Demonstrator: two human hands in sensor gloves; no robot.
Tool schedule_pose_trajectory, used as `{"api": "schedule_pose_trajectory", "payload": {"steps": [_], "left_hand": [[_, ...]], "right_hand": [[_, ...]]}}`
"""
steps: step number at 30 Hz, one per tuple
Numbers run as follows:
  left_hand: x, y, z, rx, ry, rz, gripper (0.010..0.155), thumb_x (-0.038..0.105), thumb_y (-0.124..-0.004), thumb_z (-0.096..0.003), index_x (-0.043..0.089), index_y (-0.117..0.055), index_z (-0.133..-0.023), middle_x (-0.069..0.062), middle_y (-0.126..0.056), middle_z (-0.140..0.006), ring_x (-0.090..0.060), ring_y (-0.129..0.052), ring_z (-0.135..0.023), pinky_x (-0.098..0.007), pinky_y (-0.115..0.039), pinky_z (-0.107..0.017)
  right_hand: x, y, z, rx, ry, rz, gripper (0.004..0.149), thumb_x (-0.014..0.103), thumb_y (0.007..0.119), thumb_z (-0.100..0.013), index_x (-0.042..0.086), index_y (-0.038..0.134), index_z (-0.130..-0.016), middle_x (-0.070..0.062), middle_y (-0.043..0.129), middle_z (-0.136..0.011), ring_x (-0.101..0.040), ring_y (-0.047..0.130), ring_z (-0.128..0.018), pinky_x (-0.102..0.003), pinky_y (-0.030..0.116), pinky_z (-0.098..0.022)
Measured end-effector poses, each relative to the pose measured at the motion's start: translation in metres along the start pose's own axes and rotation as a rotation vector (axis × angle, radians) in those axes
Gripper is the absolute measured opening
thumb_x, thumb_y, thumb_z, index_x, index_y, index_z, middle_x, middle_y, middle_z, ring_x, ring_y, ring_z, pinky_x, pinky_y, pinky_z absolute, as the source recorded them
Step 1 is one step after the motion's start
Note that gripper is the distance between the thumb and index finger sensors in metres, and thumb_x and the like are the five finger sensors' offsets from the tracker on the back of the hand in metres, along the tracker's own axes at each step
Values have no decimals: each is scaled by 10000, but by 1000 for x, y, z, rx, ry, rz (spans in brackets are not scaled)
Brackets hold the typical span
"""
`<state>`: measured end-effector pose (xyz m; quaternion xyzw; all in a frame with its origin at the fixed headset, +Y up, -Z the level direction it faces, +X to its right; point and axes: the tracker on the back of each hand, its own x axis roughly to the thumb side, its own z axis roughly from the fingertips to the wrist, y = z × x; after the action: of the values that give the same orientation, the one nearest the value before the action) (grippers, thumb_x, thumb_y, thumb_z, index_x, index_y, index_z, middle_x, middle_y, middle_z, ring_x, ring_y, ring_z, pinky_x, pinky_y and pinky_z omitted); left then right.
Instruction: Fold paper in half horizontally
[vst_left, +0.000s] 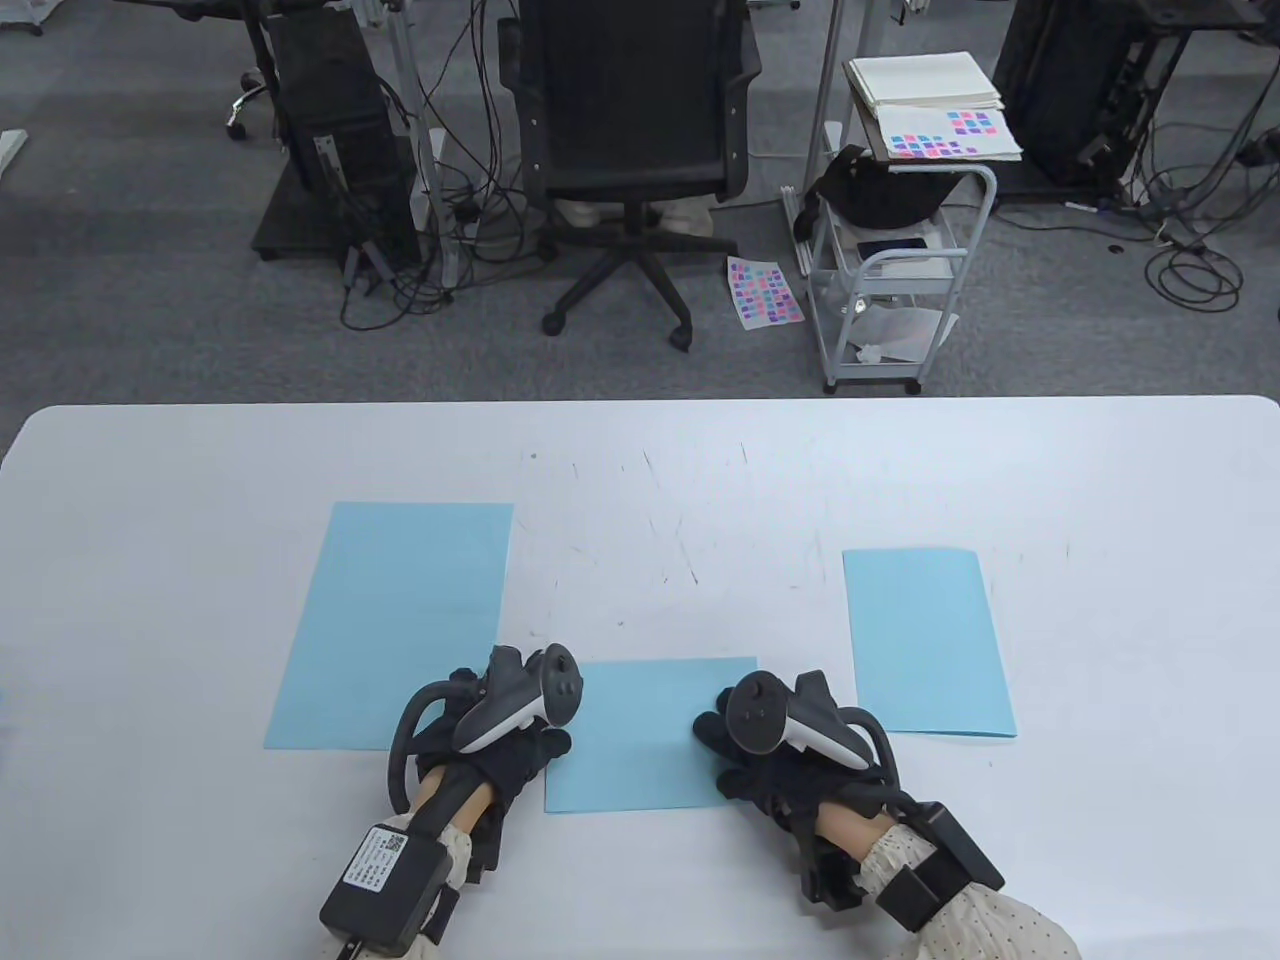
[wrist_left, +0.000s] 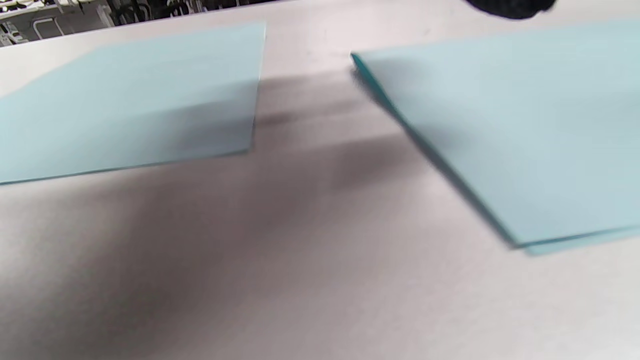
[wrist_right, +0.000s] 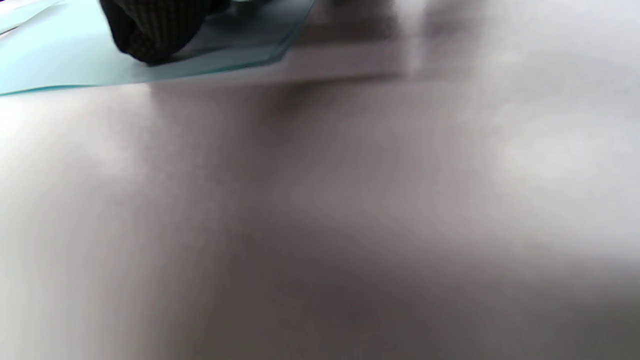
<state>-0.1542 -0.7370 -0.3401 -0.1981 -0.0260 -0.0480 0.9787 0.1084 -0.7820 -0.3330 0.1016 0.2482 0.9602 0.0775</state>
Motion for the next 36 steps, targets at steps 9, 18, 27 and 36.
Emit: {"api": "schedule_pose_trajectory", "payload": {"steps": [9, 18, 27, 36], "left_hand": [[-1, 11, 32, 203, 15, 78, 771, 621, -646, -360, 583, -262, -1027, 227, -153, -1193, -180, -173, -1178, -541, -297, -895], [3, -1, 48, 337, -1, 49, 798, 637, -643, -345, 593, -222, -1020, 216, -112, -1192, -186, -115, -1168, -563, -254, -889], [-13, -5, 56, 328, 3, 89, 798, 634, -647, -345, 578, -240, -1029, 206, -131, -1194, -189, -128, -1167, -556, -275, -888], [-20, -5, 58, 331, 14, 74, 794, 634, -647, -344, 574, -255, -1032, 204, -147, -1197, -191, -134, -1167, -558, -277, -887]], "right_hand": [[0, 0, 0, 0, -1, -3, 640, 436, 699, -469, 488, 384, -1024, 197, 225, -1161, -285, 120, -1081, -633, 116, -742], [5, -16, -4, -20, -7, -38, 592, 417, 720, -475, 416, 529, -1035, 113, 340, -1185, -326, 170, -1084, -651, 120, -732], [35, -60, -24, -128, 25, -43, 629, 394, 729, -475, 426, 464, -1044, 99, 304, -1193, -329, 156, -1086, -653, 130, -736], [56, -53, -67, -81, 75, 0, 738, 323, 765, -471, 268, 346, -1077, -79, 351, -1185, -391, 242, -1078, -676, 198, -734]]}}
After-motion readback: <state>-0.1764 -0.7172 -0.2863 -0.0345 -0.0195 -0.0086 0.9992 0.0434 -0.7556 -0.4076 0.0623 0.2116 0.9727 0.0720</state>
